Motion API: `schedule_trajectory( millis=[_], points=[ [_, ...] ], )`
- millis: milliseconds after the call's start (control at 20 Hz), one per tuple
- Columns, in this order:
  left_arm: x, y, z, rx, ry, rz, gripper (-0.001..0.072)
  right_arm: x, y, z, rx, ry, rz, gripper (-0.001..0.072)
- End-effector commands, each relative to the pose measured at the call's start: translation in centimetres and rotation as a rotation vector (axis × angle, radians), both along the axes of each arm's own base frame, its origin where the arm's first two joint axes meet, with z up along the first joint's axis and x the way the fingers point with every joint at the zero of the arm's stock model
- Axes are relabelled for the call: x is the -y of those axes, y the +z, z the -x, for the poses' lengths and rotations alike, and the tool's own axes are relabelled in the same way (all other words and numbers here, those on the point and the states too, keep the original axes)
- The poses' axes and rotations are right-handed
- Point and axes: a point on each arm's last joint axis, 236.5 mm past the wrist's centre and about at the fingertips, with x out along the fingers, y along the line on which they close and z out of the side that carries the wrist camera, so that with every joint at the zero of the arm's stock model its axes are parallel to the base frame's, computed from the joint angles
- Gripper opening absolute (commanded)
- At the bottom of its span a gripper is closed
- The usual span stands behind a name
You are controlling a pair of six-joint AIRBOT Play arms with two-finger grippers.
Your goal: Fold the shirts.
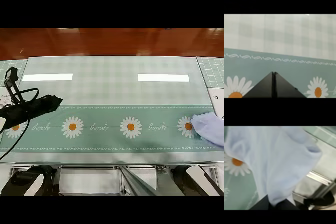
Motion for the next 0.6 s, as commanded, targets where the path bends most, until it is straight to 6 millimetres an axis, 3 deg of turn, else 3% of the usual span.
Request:
schedule_trajectory(
  millis=[0,50,100,300,350,450,500,550],
  points=[
    [-0.2,0.5,-0.6,0.029,0.016,0.003,0.003,-2.3,-3.8,10.4,-0.345,-0.128,-0.015,0.0027],
    [-0.3,0.6,-0.7,0.034,0.019,0.003,0.003,-2.9,-4.5,11.8,-0.399,-0.145,-0.012,0.0147],
    [-0.3,0.6,-0.7,0.037,0.021,0.003,0.003,-3.6,-5.3,12.3,-0.419,-0.148,-0.033,0.0416],
    [-0.8,1.7,-1.9,0.099,0.054,0.007,0.0031,-4.5,-6.2,11.6,-0.39,-0.136,-0.076,0.0409],
    [-1.0,2.3,-2.4,0.13,0.068,0.008,0.0042,-4.5,-6.0,10.6,-0.346,-0.132,-0.074,0.0407],
    [-1.5,4.3,-3.5,0.225,0.057,-0.035,0.0194,-3.1,-4.7,6.0,-0.135,-0.105,-0.018,0.0375],
    [-1.6,5.8,-4.1,0.275,0.048,-0.057,0.0234,-2.1,-3.3,2.3,0.028,-0.082,0.02,0.0233],
    [-1.6,7.4,-4.6,0.31,0.044,-0.064,0.0234,-1.4,-0.7,-3.0,0.259,-0.027,0.059,0.0022]
  ],
)
